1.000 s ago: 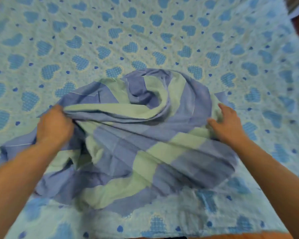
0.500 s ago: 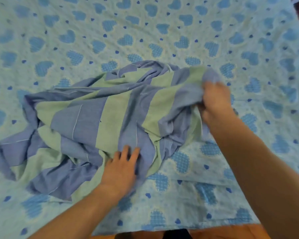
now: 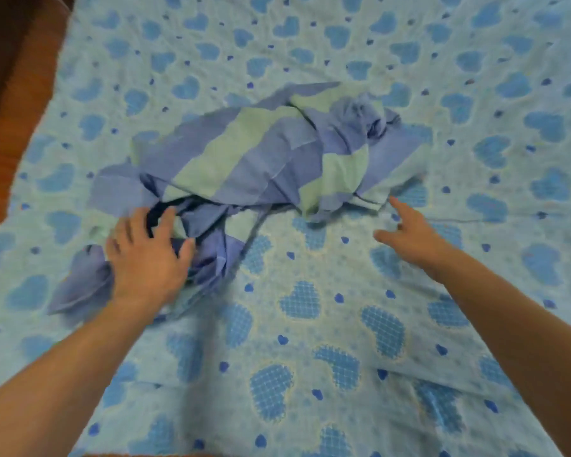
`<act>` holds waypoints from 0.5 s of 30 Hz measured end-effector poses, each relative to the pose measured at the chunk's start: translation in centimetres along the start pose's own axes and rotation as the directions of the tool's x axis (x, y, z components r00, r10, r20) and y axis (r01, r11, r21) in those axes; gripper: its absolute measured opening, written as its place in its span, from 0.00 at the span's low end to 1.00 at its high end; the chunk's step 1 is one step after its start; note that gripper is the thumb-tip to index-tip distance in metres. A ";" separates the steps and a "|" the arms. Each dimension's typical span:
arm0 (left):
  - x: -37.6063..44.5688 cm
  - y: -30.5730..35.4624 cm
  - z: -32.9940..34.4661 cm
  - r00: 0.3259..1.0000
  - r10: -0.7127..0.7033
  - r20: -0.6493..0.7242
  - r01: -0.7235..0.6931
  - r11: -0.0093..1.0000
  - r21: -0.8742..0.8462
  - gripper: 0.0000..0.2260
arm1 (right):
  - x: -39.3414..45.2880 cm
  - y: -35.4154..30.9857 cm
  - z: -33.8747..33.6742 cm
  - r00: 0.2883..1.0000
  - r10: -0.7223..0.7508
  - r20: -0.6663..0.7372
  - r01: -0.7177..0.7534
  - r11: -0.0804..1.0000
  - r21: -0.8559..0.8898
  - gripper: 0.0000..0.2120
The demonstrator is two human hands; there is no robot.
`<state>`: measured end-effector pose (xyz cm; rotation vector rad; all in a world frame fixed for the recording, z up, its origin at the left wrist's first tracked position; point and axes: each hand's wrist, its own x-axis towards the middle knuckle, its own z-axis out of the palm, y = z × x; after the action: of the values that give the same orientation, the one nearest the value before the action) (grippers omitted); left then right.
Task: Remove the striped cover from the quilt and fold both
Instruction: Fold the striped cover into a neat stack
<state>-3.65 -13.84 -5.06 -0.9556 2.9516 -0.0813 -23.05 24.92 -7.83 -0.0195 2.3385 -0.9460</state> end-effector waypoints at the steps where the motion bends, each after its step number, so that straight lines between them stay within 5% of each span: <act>1: -1.7 2.7 0.4 0.997 0.059 0.053 -0.060 0.998 0.012 0.32 | 0.0 0.9 1.2 0.999 0.040 0.026 -0.040 0.999 0.013 0.40; 4: -2.6 2.2 3.0 0.990 -0.047 0.136 0.041 0.998 0.046 0.37 | 0.0 1.4 3.9 0.988 0.132 0.082 -0.144 0.976 0.163 0.43; 10: 1.5 -9.9 1.6 0.941 -0.331 0.072 0.315 0.933 0.173 0.23 | 1.7 -4.1 8.5 0.980 0.123 0.156 -0.179 0.889 0.421 0.38; 14: 5.3 -17.6 -1.7 0.762 -0.641 0.094 0.634 0.768 0.091 0.34 | 4.2 -9.2 9.4 0.949 0.270 0.160 -0.297 0.608 0.736 0.16; 15: 5.5 -18.2 -1.9 0.777 -0.621 0.102 0.609 0.783 0.129 0.32 | 4.9 -10.1 9.2 0.933 0.332 0.142 -0.314 0.554 0.771 0.09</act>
<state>2.42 -31.76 -2.20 -1.7890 2.3567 -0.1533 -24.16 10.50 -9.16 0.7629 1.6418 -1.6846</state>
